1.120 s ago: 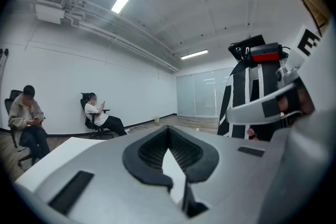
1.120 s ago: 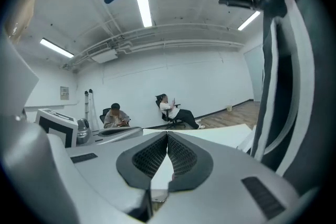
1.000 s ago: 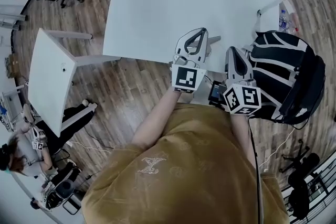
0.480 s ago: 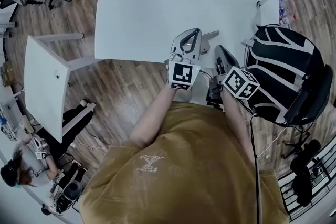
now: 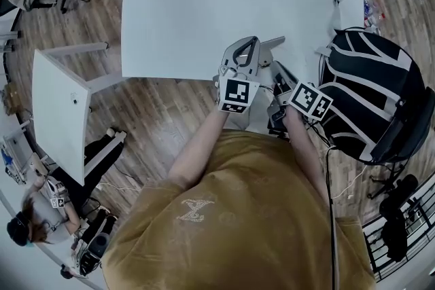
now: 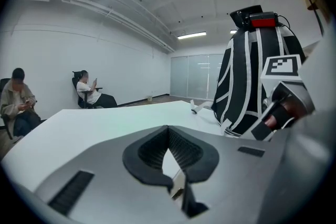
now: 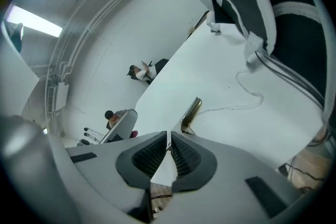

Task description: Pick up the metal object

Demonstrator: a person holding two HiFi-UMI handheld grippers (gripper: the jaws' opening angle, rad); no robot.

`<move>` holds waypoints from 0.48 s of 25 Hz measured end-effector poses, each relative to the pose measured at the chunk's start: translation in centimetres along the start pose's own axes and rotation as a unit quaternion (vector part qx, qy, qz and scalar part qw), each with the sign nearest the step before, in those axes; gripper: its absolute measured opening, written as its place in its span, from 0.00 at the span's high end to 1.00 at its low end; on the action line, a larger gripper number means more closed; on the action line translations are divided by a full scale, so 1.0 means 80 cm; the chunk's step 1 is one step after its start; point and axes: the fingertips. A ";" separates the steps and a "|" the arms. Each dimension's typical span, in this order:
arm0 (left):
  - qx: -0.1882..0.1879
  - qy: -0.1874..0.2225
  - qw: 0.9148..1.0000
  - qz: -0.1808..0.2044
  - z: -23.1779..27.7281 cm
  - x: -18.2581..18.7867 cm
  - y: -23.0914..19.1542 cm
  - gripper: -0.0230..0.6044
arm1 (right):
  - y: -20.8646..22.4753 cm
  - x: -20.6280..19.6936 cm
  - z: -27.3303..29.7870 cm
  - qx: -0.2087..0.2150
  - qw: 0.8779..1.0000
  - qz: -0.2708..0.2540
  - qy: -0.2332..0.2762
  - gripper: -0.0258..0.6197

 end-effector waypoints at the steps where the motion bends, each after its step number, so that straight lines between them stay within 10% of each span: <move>1: -0.001 -0.002 1.000 0.000 0.000 -0.003 0.000 0.95 | 0.001 -0.005 0.003 -0.004 1.000 -0.003 -0.006 0.94; 12: -0.004 -0.021 1.000 -0.010 0.001 -0.026 0.002 0.95 | 0.001 -0.029 0.020 0.021 0.992 0.112 -0.046 0.83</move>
Point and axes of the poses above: the fingertips, and each gripper's own axes: z forward along the fingers, y to its right, x out of its top, and after that the axes turned 5 degrees about -x, right-handed
